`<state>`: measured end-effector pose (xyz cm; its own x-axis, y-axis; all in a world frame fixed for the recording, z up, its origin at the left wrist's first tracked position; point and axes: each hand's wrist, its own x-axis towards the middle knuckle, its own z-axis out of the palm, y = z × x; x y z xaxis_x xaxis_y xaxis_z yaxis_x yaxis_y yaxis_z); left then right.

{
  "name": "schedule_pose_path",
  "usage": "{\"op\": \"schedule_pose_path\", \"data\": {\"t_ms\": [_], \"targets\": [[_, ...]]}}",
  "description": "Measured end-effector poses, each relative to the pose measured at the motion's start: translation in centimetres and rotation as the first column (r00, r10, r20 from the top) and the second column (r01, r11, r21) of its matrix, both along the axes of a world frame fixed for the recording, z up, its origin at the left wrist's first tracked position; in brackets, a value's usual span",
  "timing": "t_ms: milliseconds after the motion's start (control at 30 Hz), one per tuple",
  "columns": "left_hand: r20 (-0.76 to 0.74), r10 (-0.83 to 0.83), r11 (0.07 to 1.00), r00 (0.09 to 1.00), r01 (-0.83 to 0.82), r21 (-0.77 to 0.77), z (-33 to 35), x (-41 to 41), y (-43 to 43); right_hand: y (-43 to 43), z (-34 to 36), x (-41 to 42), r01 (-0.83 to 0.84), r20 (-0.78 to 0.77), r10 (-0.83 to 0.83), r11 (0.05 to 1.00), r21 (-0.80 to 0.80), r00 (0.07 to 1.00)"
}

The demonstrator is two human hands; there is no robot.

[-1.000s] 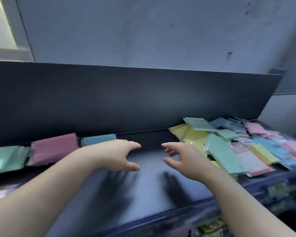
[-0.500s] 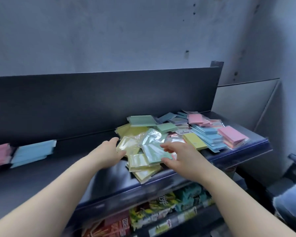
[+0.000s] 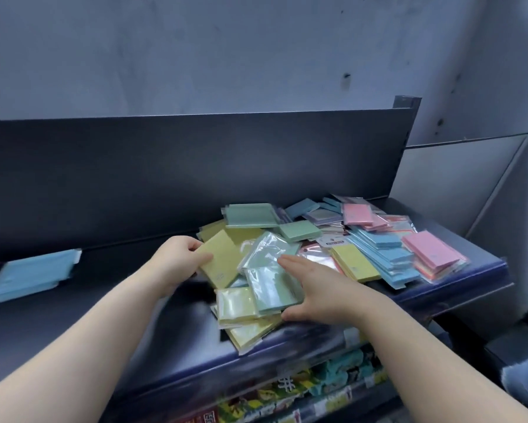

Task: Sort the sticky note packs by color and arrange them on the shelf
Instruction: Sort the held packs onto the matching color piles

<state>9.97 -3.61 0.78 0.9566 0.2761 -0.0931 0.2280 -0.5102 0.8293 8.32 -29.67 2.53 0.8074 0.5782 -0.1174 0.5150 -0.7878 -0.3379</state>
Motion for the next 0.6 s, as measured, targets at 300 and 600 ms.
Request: {"op": "schedule_pose_path", "data": {"t_ms": [300,600], "targets": [[0.189,0.165,0.900,0.968,-0.069,-0.431,1.6,1.0,3.1,1.9,0.9,3.9,-0.015,-0.059,0.014,1.000,-0.014,0.998],[0.246,0.406,0.806,0.880,-0.218,-0.551,2.8,-1.3,4.9,6.6,0.9,5.3,-0.078,0.071,0.062,0.967,0.242,0.996]]}}
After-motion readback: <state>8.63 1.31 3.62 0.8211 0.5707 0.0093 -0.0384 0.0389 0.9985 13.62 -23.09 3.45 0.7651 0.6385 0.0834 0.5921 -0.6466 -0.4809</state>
